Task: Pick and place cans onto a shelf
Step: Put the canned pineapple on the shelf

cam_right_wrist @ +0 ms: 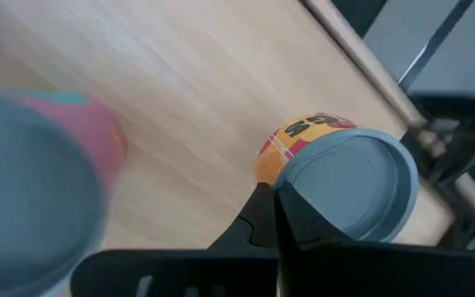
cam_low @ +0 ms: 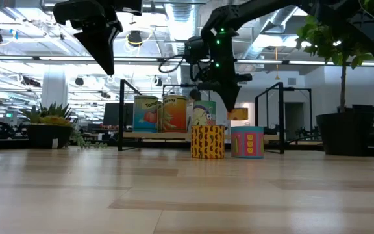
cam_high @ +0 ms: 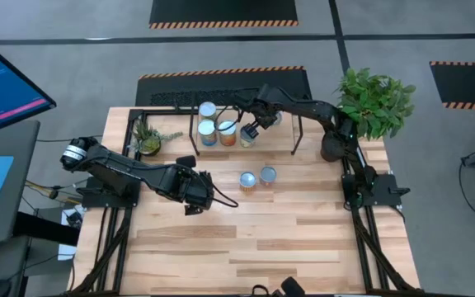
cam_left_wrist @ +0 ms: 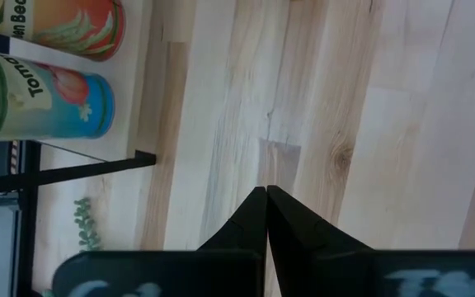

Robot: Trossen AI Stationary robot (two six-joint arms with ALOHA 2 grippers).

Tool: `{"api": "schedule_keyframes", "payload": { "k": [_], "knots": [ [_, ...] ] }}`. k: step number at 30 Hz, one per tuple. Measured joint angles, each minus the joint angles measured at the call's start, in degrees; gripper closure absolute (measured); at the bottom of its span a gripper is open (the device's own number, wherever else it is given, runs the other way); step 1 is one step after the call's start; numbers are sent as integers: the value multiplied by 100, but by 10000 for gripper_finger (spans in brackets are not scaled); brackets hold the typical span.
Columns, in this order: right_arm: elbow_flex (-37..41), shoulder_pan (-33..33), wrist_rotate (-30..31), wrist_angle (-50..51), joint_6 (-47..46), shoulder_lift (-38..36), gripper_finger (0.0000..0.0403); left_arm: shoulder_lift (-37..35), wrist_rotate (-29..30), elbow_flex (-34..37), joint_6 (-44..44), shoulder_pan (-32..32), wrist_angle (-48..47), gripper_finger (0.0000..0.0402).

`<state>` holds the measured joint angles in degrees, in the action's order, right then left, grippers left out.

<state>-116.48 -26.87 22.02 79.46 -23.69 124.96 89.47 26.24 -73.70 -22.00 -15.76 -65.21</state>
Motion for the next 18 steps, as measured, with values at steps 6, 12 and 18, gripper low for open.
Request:
{"api": "schedule_keyframes", "payload": {
  "k": [6, 12, 18],
  "knots": [
    [10, -111, -9, -24, -315, 0, 403, 0, -2, -1, 5, 2, 212, 401],
    [10, -214, -452, -25, -349, 0, 403, 0, -31, 0, 130, 1, 386, 401],
    [10, -289, -562, 156, -273, 0, 403, 0, -35, 1, 131, 2, 387, 402]
  ]
}}
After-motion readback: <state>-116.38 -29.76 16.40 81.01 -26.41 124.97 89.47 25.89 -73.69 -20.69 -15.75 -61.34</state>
